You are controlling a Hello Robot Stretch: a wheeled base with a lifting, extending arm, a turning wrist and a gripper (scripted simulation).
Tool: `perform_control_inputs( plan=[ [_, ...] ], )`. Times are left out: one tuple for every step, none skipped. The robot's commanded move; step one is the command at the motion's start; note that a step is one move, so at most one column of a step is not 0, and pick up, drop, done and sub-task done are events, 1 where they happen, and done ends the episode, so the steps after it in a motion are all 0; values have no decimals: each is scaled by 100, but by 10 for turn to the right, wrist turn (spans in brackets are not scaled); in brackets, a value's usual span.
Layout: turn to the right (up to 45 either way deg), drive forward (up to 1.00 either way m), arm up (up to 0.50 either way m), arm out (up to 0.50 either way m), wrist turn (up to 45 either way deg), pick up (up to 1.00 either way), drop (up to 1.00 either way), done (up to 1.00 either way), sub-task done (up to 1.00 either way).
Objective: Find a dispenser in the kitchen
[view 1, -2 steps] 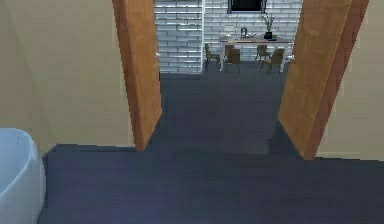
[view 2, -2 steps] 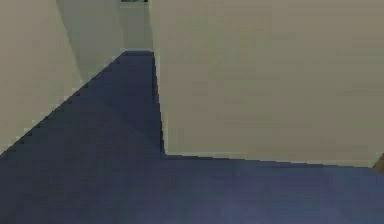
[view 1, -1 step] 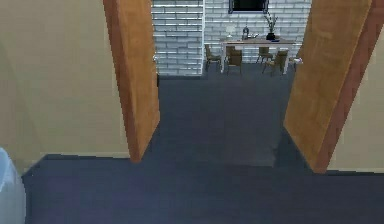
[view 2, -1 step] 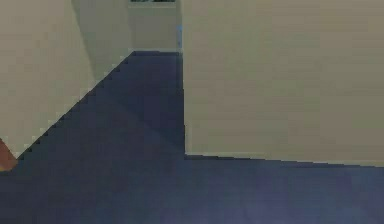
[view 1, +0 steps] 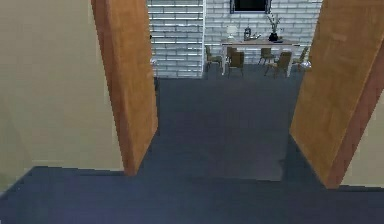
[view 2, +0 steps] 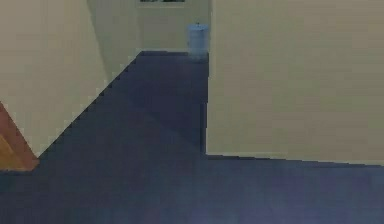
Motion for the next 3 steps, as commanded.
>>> perform_control_inputs(
  plan=[
    [90, 0, 0, 0, 0, 0, 0, 0, 0],
    [0, 100, 0, 0, 0, 0, 0, 0, 0],
    [30, 0, 0, 0, 0, 0, 0, 0, 0]
  ],
)
